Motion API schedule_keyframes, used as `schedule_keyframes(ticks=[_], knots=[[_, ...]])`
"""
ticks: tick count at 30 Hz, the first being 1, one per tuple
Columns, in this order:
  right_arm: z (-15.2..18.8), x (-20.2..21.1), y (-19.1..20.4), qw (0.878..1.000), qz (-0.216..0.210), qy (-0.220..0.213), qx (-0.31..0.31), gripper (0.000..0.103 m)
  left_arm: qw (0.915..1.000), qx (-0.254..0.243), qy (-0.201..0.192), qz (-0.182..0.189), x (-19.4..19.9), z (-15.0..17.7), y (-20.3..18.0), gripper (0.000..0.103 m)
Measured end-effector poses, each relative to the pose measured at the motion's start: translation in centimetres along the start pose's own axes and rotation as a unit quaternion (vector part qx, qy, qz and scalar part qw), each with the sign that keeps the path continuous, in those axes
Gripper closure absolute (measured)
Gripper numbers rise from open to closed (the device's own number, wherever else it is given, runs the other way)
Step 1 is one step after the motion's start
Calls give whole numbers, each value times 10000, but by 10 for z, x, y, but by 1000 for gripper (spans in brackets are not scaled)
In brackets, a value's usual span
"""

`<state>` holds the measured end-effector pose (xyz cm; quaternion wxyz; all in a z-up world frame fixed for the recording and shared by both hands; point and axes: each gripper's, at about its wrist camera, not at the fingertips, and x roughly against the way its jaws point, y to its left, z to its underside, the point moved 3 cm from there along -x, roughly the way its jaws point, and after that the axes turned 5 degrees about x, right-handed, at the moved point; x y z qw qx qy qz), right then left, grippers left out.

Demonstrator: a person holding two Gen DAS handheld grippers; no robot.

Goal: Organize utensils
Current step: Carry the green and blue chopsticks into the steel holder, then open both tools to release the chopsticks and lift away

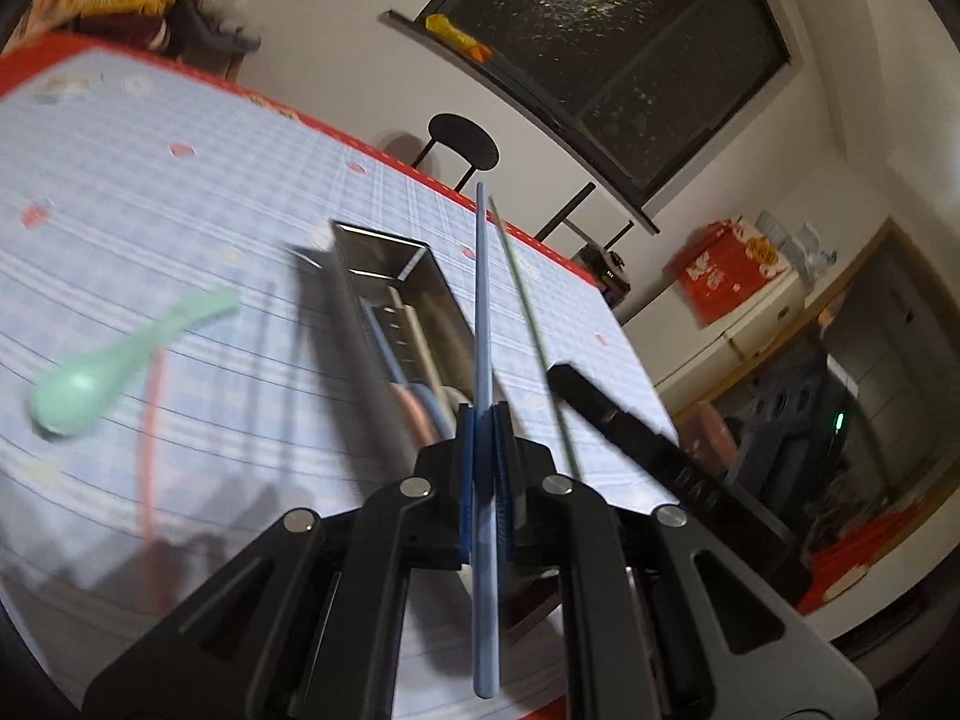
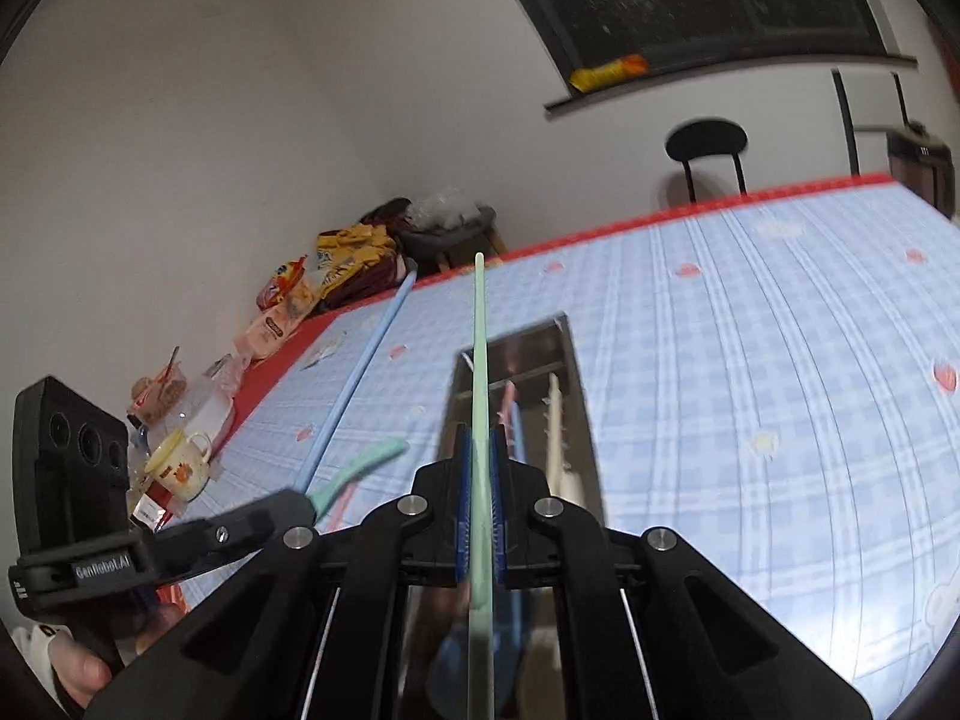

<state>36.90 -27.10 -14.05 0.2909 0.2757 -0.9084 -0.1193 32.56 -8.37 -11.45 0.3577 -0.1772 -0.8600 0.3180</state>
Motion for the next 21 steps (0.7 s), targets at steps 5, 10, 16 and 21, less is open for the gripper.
schedule_keyframes(ticks=[5,10,16,21], knots=[[2,1,-15,9996,19,-6,-294,97,9986,522,62,-10,-33,5,-3,93],[7,-3,-15,9991,28,94,-411,97,9970,726,121,-234,-55,15,2,93],[13,-11,-13,9986,13,227,-470,97,9967,720,190,-331,-69,20,3,93],[16,-16,-15,9981,20,302,-539,97,9969,661,209,-380,-73,19,3,91]])
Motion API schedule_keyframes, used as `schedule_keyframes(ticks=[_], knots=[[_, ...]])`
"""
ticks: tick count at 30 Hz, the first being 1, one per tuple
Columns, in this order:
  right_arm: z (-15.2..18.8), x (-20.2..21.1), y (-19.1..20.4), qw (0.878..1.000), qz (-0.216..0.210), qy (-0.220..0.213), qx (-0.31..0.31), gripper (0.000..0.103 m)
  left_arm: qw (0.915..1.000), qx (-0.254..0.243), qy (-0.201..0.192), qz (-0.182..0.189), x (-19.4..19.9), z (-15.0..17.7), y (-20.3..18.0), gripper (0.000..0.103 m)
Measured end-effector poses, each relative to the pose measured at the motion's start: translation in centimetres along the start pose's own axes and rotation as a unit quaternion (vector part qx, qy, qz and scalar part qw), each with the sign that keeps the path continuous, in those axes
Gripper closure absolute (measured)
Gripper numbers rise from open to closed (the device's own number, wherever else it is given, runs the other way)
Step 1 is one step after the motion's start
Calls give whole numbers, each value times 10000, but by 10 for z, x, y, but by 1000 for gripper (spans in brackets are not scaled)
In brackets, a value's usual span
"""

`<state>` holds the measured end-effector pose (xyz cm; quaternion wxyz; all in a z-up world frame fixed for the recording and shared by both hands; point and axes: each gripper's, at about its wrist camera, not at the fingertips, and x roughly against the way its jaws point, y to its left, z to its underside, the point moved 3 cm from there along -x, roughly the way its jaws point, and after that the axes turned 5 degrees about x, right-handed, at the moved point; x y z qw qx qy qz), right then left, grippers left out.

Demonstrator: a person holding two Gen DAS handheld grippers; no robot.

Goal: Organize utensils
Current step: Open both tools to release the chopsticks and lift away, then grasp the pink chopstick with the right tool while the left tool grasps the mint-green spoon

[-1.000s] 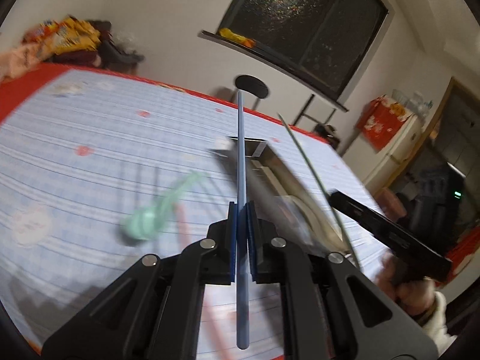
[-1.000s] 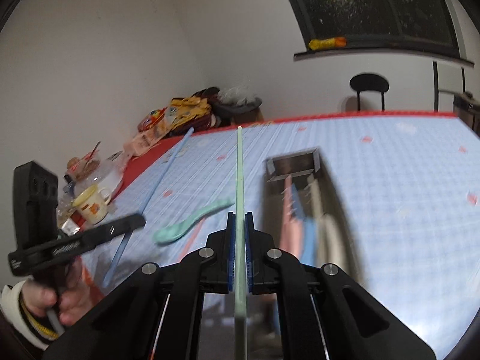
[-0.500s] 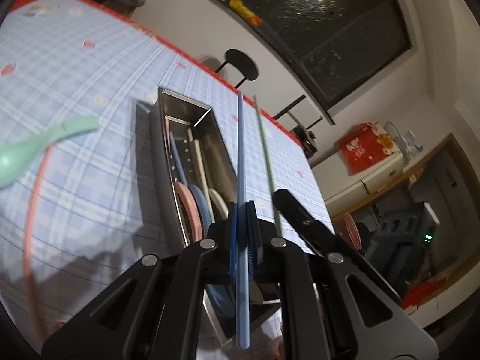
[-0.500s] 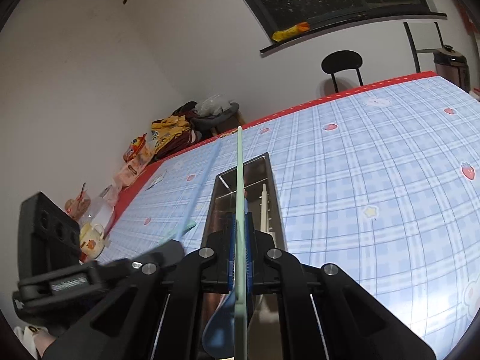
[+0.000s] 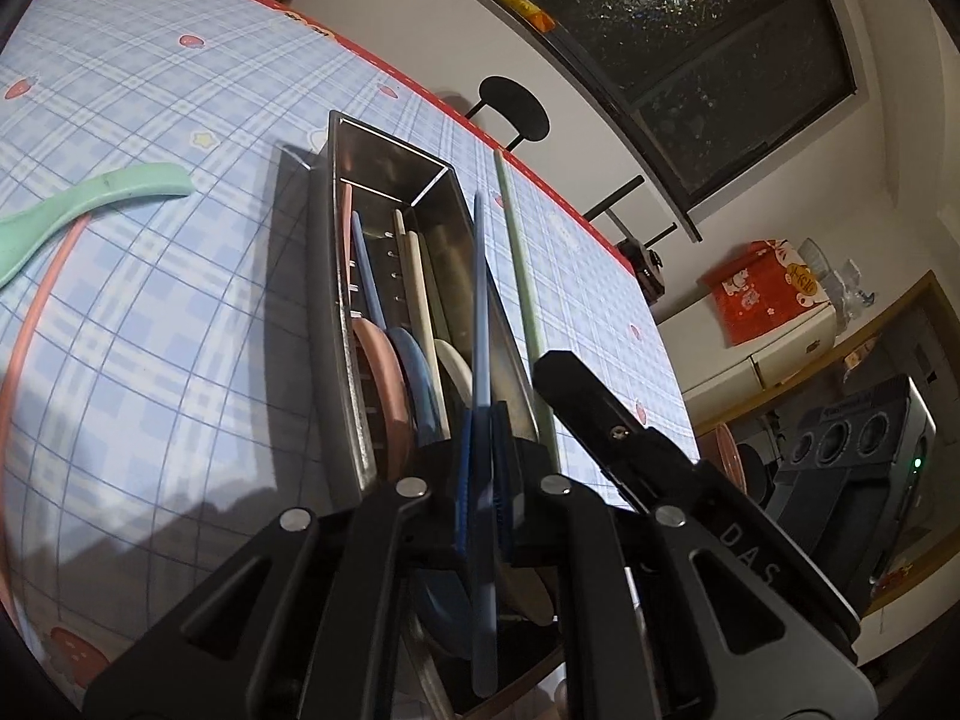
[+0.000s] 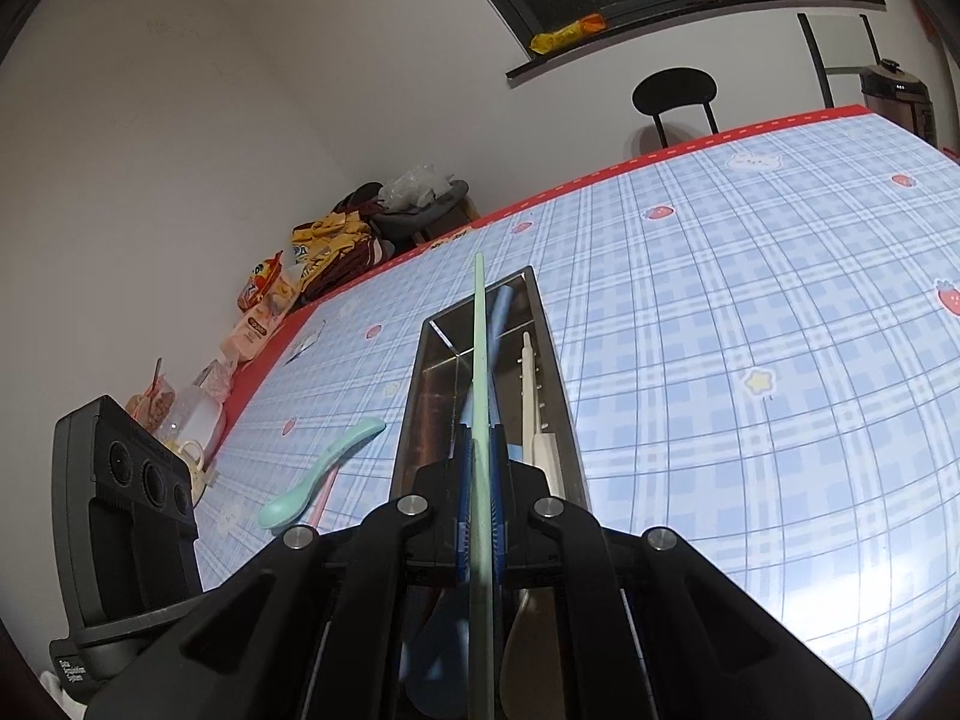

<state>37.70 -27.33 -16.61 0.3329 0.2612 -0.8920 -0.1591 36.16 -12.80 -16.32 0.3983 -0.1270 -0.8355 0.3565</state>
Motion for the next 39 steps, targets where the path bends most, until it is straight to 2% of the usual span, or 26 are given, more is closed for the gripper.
schedule_keyframes(ticks=[3,6,8,12,14,16,17,19,22,27,34,39], knots=[[0,0,-3,10000,-21,1,-61,95,9999,-16,-133,-30,6,-5,2,78],[-2,4,-1,10000,-66,-70,-25,93,9990,-114,-438,-51,23,-16,2,70],[-3,7,4,9998,-63,-158,82,77,9979,-183,-610,-71,34,-22,2,63],[-4,13,12,9991,56,-300,297,52,9950,-288,-938,-194,58,-36,7,47],[-5,16,17,9981,151,-395,452,32,9939,-297,-1036,-254,67,-39,12,40],[-5,18,22,9965,289,-473,620,17,9922,-317,-1156,-338,77,-43,17,26],[-5,18,26,9954,367,-496,736,11,9911,-326,-1230,-380,83,-44,20,23],[-4,18,31,9929,533,-509,935,6,9899,-345,-1308,-425,92,-47,24,15],[-1,14,43,9870,858,-479,1276,6,9875,-393,-1424,-551,107,-53,31,6],[5,15,65,9754,1293,-611,1677,6,9832,-790,-1355,-930,126,-63,47,6],[20,11,103,9762,1188,-513,1743,6,9688,-1513,-1199,-1553,152,-86,90,6],[40,-10,139,9748,1070,-28,1956,6,9602,-1896,-1147,-1702,164,-97,116,6]])
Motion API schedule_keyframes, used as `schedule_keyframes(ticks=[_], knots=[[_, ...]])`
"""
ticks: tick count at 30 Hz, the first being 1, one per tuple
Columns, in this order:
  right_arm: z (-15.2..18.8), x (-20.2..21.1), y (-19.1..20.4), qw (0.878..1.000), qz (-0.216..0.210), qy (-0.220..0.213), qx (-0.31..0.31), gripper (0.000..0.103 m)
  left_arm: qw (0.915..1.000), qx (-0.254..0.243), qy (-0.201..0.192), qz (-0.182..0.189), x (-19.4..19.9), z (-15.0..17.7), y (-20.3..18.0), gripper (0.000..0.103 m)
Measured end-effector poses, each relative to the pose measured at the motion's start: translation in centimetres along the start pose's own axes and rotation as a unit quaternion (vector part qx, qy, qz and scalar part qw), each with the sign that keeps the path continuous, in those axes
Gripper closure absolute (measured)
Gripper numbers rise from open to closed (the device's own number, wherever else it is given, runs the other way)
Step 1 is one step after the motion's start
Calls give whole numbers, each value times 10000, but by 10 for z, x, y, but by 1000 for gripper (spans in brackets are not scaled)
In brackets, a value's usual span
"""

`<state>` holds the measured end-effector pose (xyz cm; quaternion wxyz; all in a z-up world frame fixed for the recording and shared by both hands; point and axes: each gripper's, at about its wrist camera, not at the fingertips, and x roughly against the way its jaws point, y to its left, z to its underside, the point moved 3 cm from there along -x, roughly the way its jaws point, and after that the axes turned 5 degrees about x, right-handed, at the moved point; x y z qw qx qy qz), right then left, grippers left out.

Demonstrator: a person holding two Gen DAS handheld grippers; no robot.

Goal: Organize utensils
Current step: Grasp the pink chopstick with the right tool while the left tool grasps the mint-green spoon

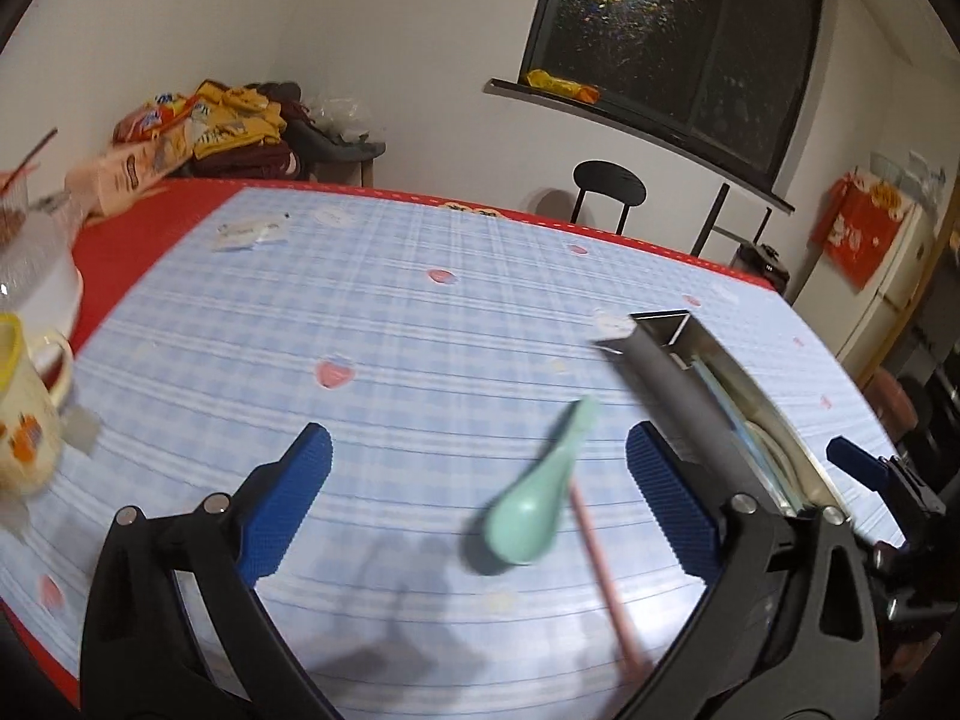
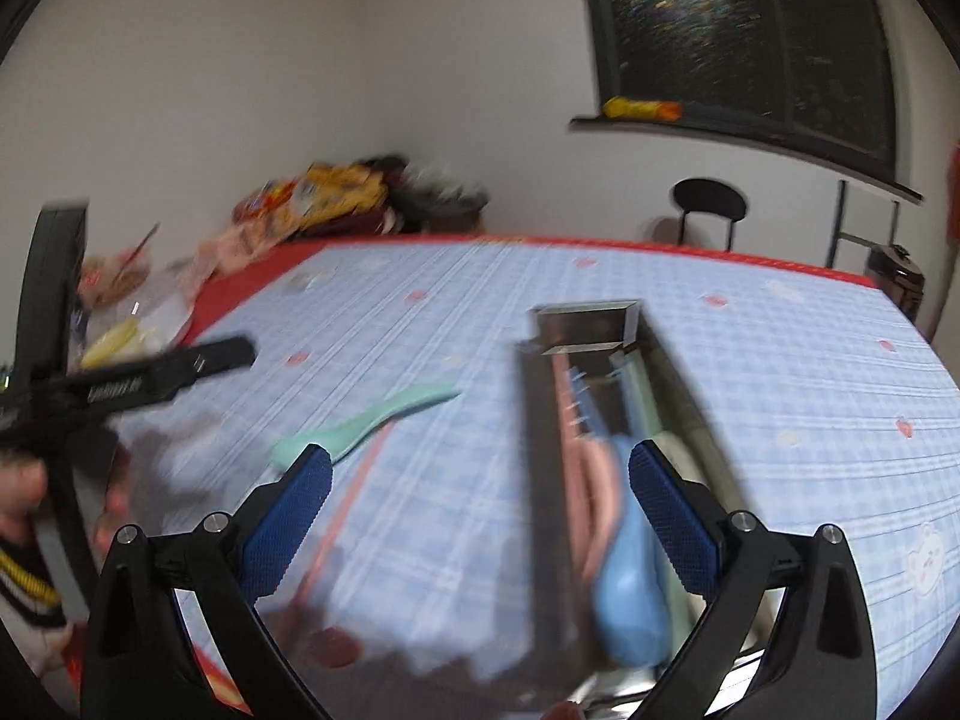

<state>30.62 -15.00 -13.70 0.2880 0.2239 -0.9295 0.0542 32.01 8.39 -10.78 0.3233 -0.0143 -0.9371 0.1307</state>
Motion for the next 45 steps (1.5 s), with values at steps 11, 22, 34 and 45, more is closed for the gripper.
schedule_keyframes(ticks=[11,22,34,45], knots=[[29,-49,77,9883,22,1209,935,23,9951,-990,-45,29,-14,-3,-2,6],[38,-57,92,9822,77,1492,1140,52,9945,-958,28,422,-23,12,3,6],[42,-52,78,9862,-138,1478,732,78,9915,-1267,72,297,-28,23,-6,6],[43,-52,55,9904,-68,1377,60,96,9804,-1937,263,257,-34,33,-29,19]])
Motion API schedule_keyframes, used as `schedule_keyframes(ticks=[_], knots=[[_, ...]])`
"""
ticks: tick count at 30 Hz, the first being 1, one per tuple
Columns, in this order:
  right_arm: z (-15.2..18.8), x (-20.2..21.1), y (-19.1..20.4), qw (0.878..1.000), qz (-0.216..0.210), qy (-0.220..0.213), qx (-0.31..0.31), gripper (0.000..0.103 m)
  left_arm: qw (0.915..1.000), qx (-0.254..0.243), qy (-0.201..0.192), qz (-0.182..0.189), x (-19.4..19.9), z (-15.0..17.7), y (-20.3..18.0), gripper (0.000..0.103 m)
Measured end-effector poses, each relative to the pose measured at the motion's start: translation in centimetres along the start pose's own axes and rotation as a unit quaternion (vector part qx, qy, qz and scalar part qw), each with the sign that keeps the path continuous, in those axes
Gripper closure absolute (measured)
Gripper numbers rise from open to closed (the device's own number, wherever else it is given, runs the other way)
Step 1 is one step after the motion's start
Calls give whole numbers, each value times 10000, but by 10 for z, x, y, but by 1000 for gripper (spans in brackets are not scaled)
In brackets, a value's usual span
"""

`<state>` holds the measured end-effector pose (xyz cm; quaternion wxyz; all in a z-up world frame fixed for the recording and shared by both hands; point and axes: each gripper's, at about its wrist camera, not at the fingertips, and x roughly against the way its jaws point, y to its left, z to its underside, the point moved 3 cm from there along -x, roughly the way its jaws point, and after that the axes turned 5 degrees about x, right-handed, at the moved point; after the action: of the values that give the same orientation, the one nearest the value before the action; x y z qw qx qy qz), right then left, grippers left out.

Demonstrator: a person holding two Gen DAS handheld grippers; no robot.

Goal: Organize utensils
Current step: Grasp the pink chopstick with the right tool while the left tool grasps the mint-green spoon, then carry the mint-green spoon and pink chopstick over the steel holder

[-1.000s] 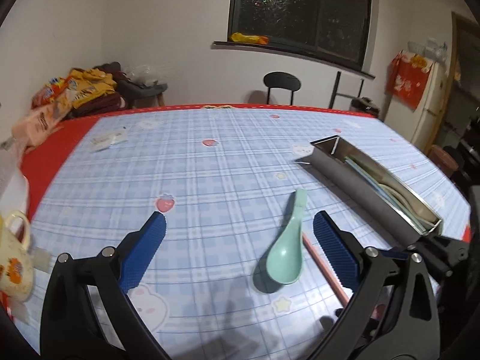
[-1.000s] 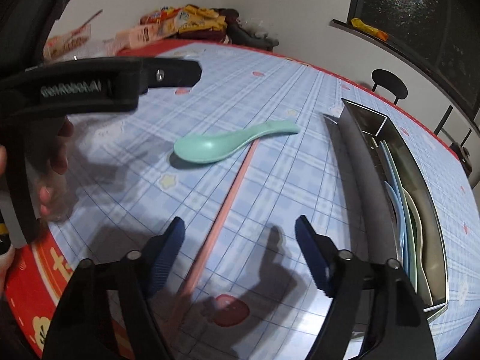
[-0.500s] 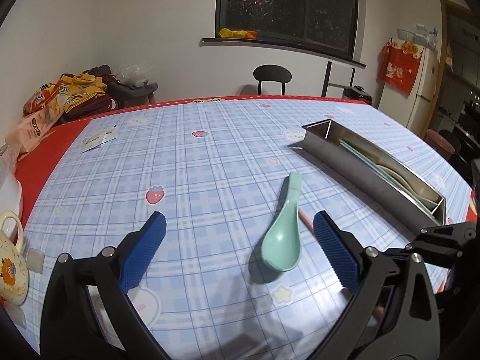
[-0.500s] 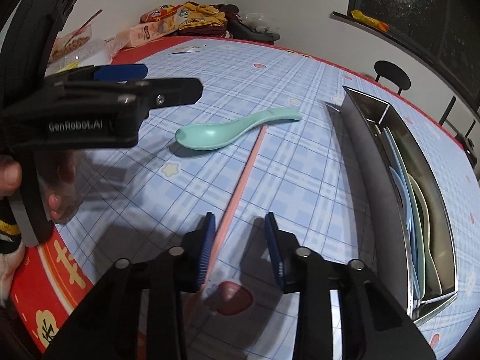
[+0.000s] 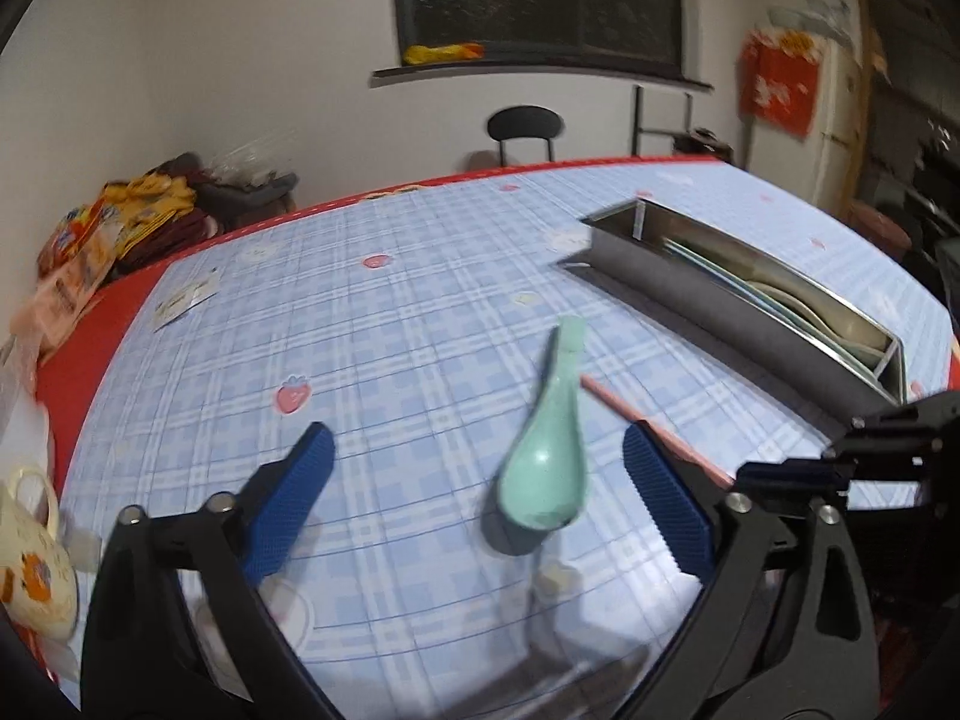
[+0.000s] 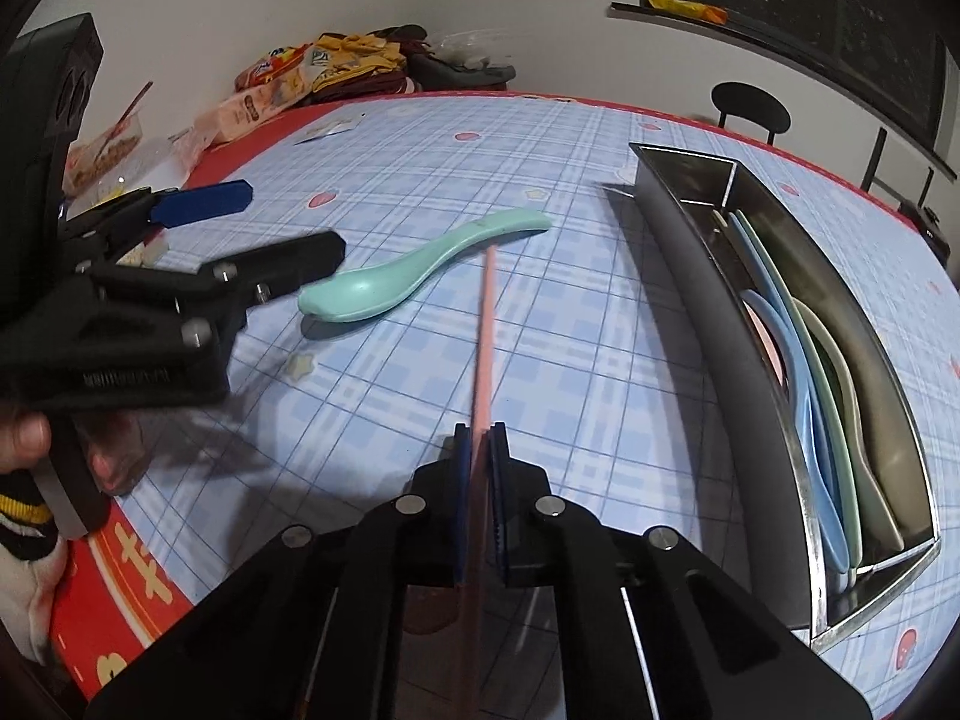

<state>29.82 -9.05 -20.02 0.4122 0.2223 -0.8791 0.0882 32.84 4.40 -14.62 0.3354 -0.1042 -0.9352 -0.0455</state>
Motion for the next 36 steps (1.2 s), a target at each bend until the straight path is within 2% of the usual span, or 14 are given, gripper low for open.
schedule_keyframes(ticks=[1,4,7,14,18,21,33,36], knots=[[0,0,-1,10000,-21,-5,-39,96,9999,-130,73,69,-2,-1,-6,31],[0,-1,-7,9996,-156,-28,-231,96,9985,-458,228,177,-9,-5,-18,40],[0,-1,-12,9989,-284,-45,-369,97,9966,-727,359,134,-19,-10,-25,49],[0,-2,-13,9984,-364,-58,-429,96,9898,-1141,854,23,-55,-13,-37,54],[1,-1,-13,9982,-390,-59,-445,96,9891,-1067,1009,51,-67,-12,-33,61],[0,-2,-14,9983,-387,-57,-438,96,9905,-847,1080,120,-70,-13,-28,77],[0,-2,-13,9988,-328,-51,-373,96,9903,-394,1229,518,-84,-22,-19,77],[0,-4,-14,9988,-324,-48,-364,96,9916,-328,1156,482,-83,-20,-18,81]])
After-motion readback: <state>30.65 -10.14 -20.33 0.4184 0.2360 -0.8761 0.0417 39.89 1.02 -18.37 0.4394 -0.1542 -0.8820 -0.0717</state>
